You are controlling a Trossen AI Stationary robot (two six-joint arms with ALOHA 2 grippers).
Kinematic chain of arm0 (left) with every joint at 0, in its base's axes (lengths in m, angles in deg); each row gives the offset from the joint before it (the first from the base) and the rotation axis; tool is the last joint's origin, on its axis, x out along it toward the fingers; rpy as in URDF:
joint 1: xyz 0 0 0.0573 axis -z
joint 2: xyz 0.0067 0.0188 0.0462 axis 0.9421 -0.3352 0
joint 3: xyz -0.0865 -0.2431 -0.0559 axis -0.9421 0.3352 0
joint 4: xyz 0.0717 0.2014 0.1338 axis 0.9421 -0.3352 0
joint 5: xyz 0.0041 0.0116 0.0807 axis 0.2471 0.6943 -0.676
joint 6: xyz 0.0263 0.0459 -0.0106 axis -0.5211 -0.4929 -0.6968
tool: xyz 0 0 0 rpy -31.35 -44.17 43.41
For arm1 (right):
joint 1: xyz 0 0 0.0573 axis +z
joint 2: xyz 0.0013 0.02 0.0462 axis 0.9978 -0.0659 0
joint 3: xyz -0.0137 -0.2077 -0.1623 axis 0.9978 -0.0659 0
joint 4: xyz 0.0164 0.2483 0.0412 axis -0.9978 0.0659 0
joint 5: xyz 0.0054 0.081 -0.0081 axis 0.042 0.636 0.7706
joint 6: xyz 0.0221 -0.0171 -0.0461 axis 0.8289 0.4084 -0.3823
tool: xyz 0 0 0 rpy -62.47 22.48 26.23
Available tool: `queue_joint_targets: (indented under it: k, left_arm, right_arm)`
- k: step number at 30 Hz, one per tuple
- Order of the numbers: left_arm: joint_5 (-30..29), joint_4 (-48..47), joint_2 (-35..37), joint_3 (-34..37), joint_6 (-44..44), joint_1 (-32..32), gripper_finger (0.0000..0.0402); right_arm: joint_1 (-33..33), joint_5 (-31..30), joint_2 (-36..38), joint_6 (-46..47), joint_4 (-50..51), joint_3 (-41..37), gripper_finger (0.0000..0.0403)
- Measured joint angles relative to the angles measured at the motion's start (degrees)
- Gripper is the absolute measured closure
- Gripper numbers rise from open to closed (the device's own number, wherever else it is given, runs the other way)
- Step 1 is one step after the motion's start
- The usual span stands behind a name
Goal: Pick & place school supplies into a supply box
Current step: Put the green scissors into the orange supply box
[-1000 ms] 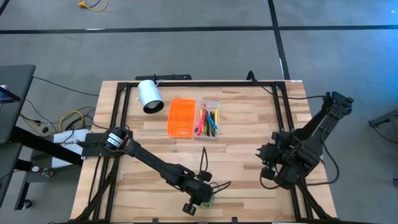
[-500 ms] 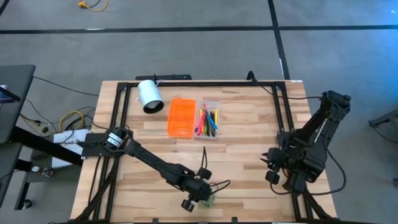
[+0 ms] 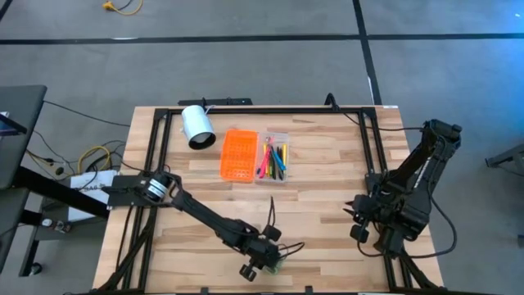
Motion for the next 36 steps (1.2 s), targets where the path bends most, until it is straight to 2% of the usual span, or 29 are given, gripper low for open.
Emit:
queue_joint_targets:
  k: [5,10,14,20,29,36]
  left_arm:
    - [-5.09,-0.19,-0.98,-0.85,0.3,0.65,0.0306]
    - [-5.39,-2.54,-0.97,-0.86,-3.57,0.68,0.0306]
    - [-5.36,-8.15,-0.69,-1.03,-6.21,0.68,0.0306]
    - [-9.79,-19.86,-0.56,-1.03,-7.39,0.64,0.0306]
    - [-9.84,-26.6,0.03,-0.83,-2.45,0.09,0.0306]
    - [-5.1,-27.0,0.05,-0.81,11.15,-2.25,0.0305]
  right_arm:
    - [0.03,-0.05,0.02,0.0,0.1,0.0,0.0317]
    - [0.05,-0.05,0.0,-0.04,1.09,0.0,0.0317]
    - [-0.05,-0.05,0.0,-0.07,1.67,0.0,0.0317]
    - [-0.06,-0.09,0.0,-0.09,2.55,0.0,0.0317]
    - [-0.07,-0.94,0.0,-0.08,3.84,0.0,0.0317]
    - [-0.07,-2.32,0.0,-0.07,4.62,0.0,0.0317]
